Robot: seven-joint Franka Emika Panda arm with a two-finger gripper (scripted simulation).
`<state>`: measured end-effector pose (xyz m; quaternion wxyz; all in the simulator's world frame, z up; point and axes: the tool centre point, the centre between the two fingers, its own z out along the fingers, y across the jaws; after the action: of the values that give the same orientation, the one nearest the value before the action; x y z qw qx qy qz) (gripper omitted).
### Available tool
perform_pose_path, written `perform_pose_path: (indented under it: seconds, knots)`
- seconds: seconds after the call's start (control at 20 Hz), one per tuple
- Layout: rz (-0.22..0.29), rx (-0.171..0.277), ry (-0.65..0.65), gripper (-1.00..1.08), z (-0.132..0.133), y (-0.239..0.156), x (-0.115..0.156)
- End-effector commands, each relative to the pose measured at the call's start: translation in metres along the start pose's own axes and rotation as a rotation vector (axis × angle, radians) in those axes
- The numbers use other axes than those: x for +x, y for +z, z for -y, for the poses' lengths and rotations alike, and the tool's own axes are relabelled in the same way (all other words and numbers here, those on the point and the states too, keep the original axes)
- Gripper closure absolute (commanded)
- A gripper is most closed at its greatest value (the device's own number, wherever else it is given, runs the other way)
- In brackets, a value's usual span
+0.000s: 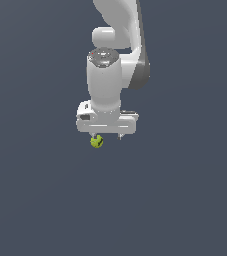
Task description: Pick up the object and move it to a goal position.
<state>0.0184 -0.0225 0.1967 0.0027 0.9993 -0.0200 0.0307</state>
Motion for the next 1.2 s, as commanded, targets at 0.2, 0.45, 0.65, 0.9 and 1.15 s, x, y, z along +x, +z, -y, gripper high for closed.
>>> perform_pose_path:
  seconds: [0.2, 0.45, 0.65, 0.9, 1.15]
  knots:
    - [0.003, 0.000, -0.014, -0.92, -0.001, 0.003, -0.002]
    - [0.007, -0.001, -0.055, -0.92, -0.007, 0.012, -0.007]
    - [0.013, -0.001, -0.108, -0.92, -0.015, 0.023, -0.015]
    - [0.024, 0.000, -0.199, -0.92, -0.027, 0.041, -0.028]
    - [0.036, 0.004, -0.307, -0.92, -0.041, 0.062, -0.046]
